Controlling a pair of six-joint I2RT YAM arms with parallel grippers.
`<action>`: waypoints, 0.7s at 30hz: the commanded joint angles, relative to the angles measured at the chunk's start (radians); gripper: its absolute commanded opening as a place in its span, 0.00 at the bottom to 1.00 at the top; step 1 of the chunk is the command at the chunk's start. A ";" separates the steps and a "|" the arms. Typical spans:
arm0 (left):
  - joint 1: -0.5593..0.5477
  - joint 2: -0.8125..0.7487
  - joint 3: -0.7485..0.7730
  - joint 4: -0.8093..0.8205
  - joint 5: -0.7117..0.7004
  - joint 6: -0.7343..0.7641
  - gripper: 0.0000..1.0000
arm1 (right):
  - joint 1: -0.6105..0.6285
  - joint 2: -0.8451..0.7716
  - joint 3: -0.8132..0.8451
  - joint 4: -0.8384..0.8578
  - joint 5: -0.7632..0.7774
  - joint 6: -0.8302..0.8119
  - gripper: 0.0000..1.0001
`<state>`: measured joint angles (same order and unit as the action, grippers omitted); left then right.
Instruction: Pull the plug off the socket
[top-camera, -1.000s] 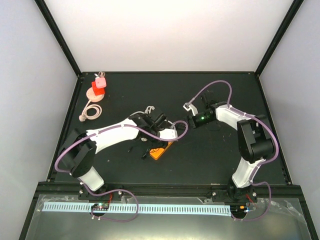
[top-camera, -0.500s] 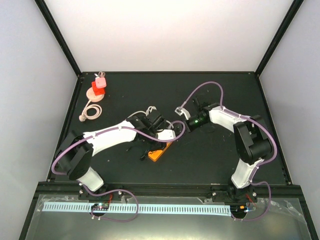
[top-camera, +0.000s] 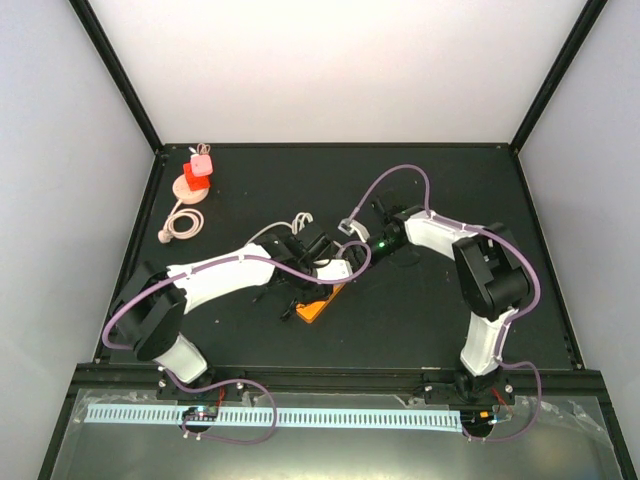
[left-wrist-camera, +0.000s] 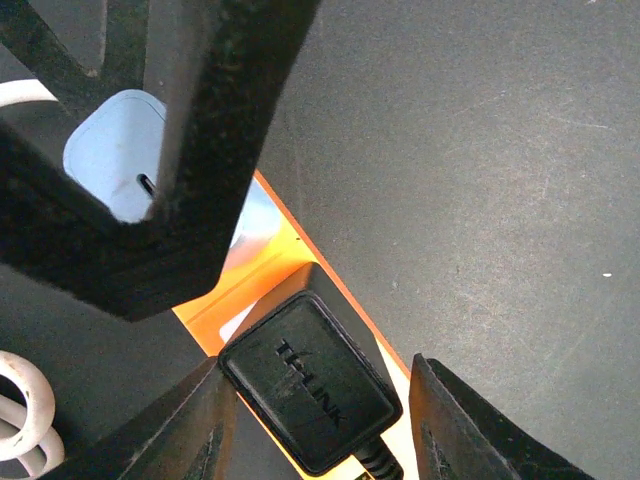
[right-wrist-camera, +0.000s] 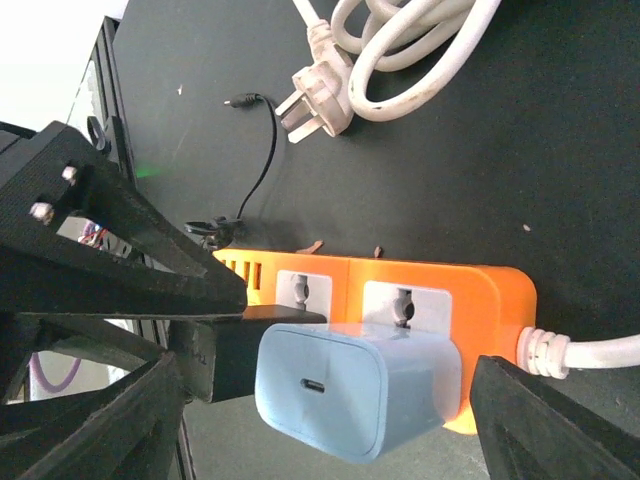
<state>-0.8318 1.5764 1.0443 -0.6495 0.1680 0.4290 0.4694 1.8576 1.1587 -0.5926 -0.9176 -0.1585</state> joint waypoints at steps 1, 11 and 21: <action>-0.014 -0.002 0.021 0.003 -0.021 -0.031 0.48 | 0.008 0.031 0.025 -0.009 0.024 -0.014 0.81; -0.018 -0.002 0.029 -0.008 -0.026 -0.040 0.37 | 0.006 0.087 0.035 -0.027 0.036 -0.043 0.76; -0.020 -0.030 0.041 -0.023 -0.027 -0.058 0.27 | 0.006 0.097 0.027 -0.021 0.053 -0.044 0.73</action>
<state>-0.8394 1.5761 1.0458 -0.6559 0.1436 0.3744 0.4694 1.9316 1.1812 -0.6147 -0.8940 -0.1848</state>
